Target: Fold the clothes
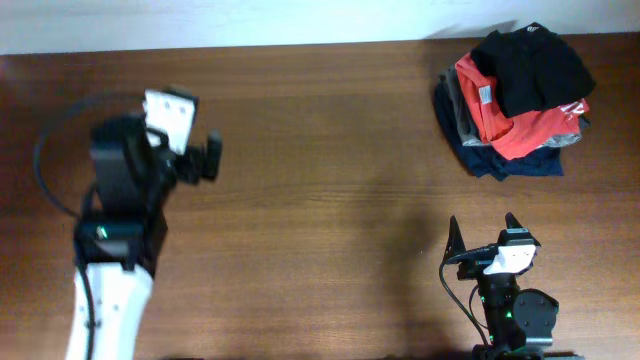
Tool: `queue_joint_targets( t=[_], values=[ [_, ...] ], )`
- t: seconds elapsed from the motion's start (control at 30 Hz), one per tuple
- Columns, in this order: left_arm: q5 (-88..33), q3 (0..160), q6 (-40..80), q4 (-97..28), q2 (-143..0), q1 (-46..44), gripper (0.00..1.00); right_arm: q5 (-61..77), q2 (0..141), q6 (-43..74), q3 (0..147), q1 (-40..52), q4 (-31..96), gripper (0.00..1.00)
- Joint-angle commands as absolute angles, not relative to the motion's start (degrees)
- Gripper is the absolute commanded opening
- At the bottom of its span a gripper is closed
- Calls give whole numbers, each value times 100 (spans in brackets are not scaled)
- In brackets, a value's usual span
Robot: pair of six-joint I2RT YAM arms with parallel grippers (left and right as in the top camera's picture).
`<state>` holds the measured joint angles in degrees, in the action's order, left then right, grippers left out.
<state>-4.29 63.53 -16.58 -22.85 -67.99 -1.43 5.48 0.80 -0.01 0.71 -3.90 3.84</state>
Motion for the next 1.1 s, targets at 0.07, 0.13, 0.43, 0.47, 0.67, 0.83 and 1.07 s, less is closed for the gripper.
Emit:
queue_joint_targets(
  t=[0.07, 0.13, 0.43, 0.47, 0.67, 0.83, 1.07],
  values=[
    [-517, 3938, -1721, -696, -5310, -106, 99, 558, 32, -1, 32, -340, 403, 99],
    [-517, 3282, -1717, -99, -5013, -108, 99, 558, 32, 1, 32, -340, 403, 99],
    [-471, 1131, -1568, 1573, -3809, -106, 99, 558, 32, 1, 32, -340, 403, 99],
    [-471, 1015, -1570, 1594, -3673, -106, 99, 558, 32, 1, 32, -340, 403, 99],
    [-298, 436, -1570, 1577, -2827, -106, 99, 558, 32, -1, 32, -340, 403, 98],
    [-307, 54, -1573, 1297, -2067, -102, 99, 558, 32, 1, 32, -340, 403, 98],
    [-150, 54, -1575, 220, -1157, -95, 99, 558, 32, -1, 32, -340, 403, 99]
  ],
)
